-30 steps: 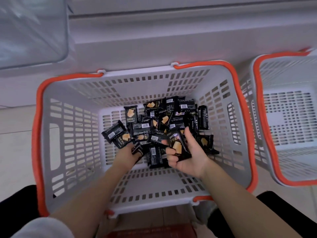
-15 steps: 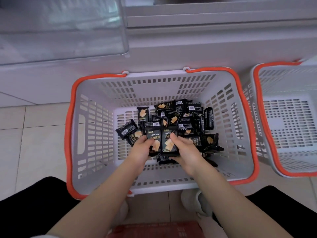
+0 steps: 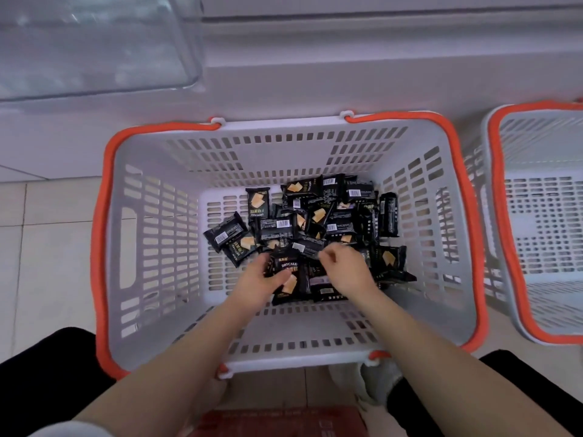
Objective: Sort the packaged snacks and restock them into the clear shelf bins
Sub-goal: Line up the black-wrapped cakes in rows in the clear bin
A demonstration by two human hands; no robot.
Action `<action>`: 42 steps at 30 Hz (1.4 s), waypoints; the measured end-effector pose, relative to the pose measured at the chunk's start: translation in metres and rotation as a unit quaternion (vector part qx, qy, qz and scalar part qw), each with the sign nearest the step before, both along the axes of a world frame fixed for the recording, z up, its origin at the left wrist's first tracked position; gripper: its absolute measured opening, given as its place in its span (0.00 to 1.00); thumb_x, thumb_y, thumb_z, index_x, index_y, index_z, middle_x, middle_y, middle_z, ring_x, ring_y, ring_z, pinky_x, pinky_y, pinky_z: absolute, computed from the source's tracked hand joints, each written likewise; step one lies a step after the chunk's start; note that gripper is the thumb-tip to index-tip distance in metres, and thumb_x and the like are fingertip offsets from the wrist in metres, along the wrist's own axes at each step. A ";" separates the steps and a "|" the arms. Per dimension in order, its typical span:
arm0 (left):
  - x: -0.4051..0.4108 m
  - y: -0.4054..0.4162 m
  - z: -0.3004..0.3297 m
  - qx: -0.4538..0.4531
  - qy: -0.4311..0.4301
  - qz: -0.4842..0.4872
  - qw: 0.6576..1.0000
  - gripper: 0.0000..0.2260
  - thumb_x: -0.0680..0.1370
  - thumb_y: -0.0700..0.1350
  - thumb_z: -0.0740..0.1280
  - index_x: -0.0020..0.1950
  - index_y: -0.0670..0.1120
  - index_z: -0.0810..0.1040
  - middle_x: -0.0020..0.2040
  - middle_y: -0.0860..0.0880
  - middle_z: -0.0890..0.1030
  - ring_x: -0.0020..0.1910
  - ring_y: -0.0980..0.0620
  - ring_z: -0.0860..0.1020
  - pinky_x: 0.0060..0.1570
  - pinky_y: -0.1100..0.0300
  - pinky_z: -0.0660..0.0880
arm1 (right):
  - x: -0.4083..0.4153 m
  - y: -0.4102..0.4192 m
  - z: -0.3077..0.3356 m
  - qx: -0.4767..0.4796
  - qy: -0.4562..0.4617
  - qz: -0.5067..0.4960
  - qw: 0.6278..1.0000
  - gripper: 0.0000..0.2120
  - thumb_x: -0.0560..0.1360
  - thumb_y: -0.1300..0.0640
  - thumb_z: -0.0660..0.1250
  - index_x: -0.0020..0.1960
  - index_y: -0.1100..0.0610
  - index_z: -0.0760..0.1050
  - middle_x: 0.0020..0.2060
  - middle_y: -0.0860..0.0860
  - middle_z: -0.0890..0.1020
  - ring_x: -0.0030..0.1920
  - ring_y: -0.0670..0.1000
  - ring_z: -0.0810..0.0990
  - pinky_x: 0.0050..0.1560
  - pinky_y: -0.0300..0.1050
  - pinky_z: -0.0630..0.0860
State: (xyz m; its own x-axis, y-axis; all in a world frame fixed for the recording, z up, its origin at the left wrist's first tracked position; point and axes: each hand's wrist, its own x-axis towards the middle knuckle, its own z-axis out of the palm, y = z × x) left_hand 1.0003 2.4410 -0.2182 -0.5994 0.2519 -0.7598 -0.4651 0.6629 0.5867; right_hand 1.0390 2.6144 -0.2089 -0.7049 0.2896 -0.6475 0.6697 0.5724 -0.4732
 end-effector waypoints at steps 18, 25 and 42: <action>-0.022 -0.022 -0.014 -0.093 0.083 -0.112 0.986 0.30 0.73 0.52 0.70 0.71 0.46 0.64 0.67 0.46 0.73 0.63 0.48 0.73 0.53 0.63 0.67 | 0.009 0.039 -0.019 0.207 0.040 0.391 0.896 0.19 0.75 0.63 0.61 0.65 0.55 0.66 0.63 0.54 0.70 0.65 0.55 0.66 0.65 0.48 0.61; -0.031 -0.010 0.032 -0.010 0.129 -0.086 0.988 0.28 0.72 0.58 0.68 0.68 0.51 0.67 0.67 0.47 0.73 0.67 0.50 0.70 0.60 0.57 0.67 | 0.007 0.018 0.062 -0.029 0.111 0.350 0.930 0.18 0.78 0.53 0.62 0.68 0.50 0.70 0.59 0.49 0.73 0.55 0.50 0.74 0.53 0.45 0.73; 0.005 -0.033 0.153 0.218 0.139 -0.007 0.966 0.29 0.64 0.57 0.75 0.62 0.53 0.72 0.57 0.52 0.80 0.58 0.55 0.78 0.59 0.55 0.73 | 0.024 -0.037 0.161 -0.145 0.295 -0.070 0.942 0.44 0.66 0.53 0.76 0.73 0.48 0.54 0.65 0.43 0.66 0.61 0.41 0.69 0.63 0.38 0.66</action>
State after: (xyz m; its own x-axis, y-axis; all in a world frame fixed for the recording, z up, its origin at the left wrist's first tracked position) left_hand 1.0057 2.4075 -0.0650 -0.7592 0.5216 -0.3893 -0.2420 0.3290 0.9128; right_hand 1.0635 2.5779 -0.0483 -0.9349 0.2770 -0.2220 0.3009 0.2869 -0.9095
